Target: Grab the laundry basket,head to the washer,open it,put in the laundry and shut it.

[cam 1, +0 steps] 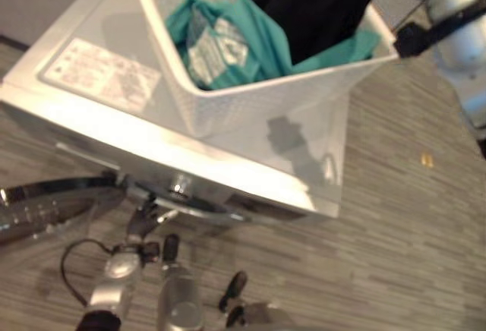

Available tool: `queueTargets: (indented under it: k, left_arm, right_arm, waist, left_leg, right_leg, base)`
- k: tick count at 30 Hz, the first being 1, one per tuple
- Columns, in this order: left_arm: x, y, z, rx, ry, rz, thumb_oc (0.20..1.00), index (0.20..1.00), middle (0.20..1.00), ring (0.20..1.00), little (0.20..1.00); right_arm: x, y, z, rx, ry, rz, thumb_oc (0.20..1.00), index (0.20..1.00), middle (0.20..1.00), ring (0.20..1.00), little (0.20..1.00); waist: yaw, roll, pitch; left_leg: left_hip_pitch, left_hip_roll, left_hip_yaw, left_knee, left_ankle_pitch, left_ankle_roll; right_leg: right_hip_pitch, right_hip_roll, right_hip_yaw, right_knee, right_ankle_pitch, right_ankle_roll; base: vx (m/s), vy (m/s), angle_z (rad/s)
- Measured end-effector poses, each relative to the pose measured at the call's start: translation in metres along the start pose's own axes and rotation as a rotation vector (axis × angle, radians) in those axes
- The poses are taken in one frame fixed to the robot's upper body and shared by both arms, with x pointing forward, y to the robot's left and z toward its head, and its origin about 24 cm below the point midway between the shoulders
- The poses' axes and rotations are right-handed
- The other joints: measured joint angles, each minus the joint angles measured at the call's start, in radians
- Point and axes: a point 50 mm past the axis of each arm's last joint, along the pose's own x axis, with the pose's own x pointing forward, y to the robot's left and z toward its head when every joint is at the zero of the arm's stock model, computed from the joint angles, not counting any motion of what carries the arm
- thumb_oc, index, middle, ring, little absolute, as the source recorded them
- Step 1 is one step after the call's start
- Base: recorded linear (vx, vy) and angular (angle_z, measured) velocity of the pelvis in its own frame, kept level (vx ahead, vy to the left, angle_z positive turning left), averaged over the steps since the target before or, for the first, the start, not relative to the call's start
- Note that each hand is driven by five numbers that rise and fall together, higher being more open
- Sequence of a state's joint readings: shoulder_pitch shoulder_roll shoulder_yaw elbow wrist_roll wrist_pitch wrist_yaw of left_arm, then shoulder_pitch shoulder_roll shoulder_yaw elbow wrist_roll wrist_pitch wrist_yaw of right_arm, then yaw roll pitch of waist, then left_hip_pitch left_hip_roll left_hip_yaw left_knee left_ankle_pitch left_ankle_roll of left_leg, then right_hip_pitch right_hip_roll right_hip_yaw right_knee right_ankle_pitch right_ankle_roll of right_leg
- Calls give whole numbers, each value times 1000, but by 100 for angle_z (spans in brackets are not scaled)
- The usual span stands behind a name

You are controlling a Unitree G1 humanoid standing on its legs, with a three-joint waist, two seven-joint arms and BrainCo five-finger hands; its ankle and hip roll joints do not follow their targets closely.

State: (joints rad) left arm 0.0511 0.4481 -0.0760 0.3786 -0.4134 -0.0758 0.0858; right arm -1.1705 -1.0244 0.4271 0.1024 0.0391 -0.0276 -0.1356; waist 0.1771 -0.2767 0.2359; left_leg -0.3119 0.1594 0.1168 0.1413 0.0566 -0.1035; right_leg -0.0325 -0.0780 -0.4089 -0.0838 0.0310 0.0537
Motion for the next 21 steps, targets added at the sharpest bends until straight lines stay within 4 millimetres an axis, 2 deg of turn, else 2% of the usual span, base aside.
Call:
queueTargets:
  k: [10,15,21]
  left_arm:
    - [0,-3,-3,-8,8,1,1000,1000,1000,1000,1000]
    - [0,-5,-2,15,5,-7,1000,1000,1000,1000,1000]
    - [0,-7,-5,25,15,-11,1000,1000,1000,1000,1000]
  right_arm:
    - [0,-7,-2,-53,3,-79,200,200,200,200,200]
    - [11,-36,-9,-206,46,-248,200,200,200,200,200]
    - [32,-82,7,-460,24,-488,200,200,200,200,200]
  waist:
    - [9,8,-4]
    - [28,34,-15]
    - [46,44,-22]
  left_leg:
    - [0,-2,-5,1,1,0]
    - [-1,-8,-18,1,1,2]
    - [-1,-12,-34,1,3,2]
  right_leg:
    - [3,1,-2,0,0,0]
    - [10,0,-13,0,-1,1]
    - [22,0,-24,-1,-5,6]
  base:
    - [-1,1,0]
    - [7,3,8]
    - [25,-14,8]
